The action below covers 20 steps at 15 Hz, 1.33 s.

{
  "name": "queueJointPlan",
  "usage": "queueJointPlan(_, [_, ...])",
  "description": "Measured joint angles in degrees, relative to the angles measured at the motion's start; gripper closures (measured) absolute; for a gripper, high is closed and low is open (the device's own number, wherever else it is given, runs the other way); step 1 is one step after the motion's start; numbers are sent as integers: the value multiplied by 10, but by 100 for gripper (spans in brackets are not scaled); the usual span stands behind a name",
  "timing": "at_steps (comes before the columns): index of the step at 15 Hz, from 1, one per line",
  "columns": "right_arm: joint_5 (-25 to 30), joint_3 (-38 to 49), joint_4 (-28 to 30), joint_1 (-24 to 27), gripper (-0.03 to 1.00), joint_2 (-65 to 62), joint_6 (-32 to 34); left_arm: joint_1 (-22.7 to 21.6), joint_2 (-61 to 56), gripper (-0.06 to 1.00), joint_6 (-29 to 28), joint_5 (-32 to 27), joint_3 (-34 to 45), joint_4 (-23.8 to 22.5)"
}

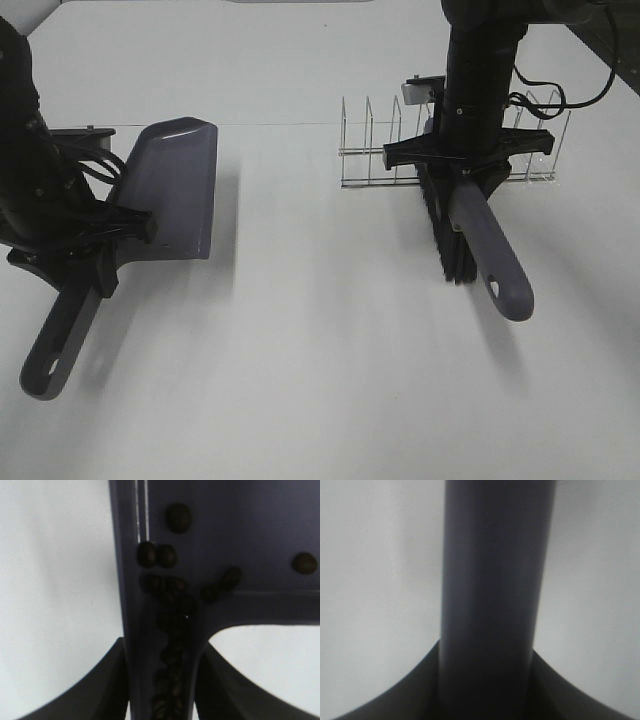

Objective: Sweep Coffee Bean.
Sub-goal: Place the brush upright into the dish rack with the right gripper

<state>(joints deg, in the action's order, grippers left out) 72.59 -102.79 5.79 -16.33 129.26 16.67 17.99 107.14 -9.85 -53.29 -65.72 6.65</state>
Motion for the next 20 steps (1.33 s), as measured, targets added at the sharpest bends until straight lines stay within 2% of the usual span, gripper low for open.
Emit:
queueJointPlan(2, [-13, -37, -30, 1, 62, 17, 3, 0, 0, 61, 0, 0, 0, -1])
queueJointPlan(9, [-21, -41, -46, 1, 62, 19, -15, 0, 0, 61, 0, 0, 0, -4])
queueJointPlan(15, [-26, 72, -65, 1, 62, -32, -37, 0, 0, 61, 0, 3, 0, -10])
queueJointPlan(20, [-28, 68, -50, 1, 62, -33, -42, 0, 0, 61, 0, 4, 0, -10])
